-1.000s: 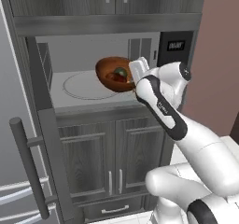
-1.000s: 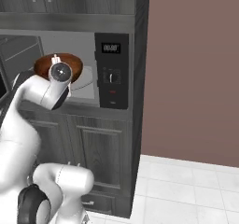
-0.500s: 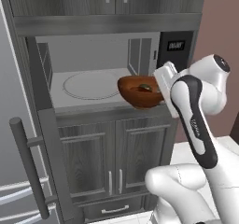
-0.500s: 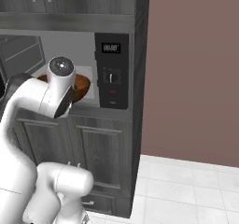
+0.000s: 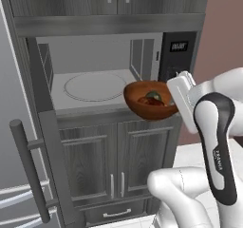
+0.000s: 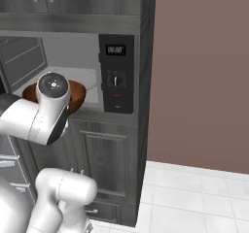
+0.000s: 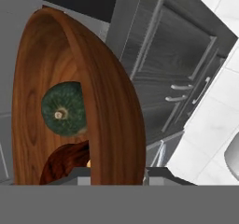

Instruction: The microwave is finished heating the steak and squash. Take the bowl containing the food and place it on the dining counter.

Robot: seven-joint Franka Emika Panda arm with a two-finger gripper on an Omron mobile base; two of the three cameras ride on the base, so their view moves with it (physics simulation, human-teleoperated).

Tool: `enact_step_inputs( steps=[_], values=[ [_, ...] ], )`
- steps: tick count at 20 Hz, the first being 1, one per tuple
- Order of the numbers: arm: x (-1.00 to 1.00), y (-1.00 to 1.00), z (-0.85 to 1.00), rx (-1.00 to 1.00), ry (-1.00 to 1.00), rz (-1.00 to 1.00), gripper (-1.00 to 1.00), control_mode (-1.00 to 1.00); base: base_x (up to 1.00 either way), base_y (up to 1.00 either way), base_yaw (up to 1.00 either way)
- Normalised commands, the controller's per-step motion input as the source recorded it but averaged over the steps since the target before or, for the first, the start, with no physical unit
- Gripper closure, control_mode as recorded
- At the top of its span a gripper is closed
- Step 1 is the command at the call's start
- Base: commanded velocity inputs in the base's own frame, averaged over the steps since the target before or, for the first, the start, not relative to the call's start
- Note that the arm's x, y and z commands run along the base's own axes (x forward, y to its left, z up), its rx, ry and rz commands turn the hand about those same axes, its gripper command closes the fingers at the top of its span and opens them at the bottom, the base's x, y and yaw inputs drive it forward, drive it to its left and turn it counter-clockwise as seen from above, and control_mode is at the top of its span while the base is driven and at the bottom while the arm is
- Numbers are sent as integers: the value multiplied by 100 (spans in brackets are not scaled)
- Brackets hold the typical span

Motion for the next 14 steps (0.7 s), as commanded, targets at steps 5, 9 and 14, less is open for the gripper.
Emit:
enact_step_inputs(
  steps=[5, 9, 14],
  values=[
    [0, 0, 0, 0, 0, 0, 100, -100, 0, 0, 0],
    [-3, 0, 0, 0, 0, 0, 100, -100, 0, 0, 0],
    [-20, -2, 0, 0, 0, 0, 100, 100, -25, -19, 2]
  ],
)
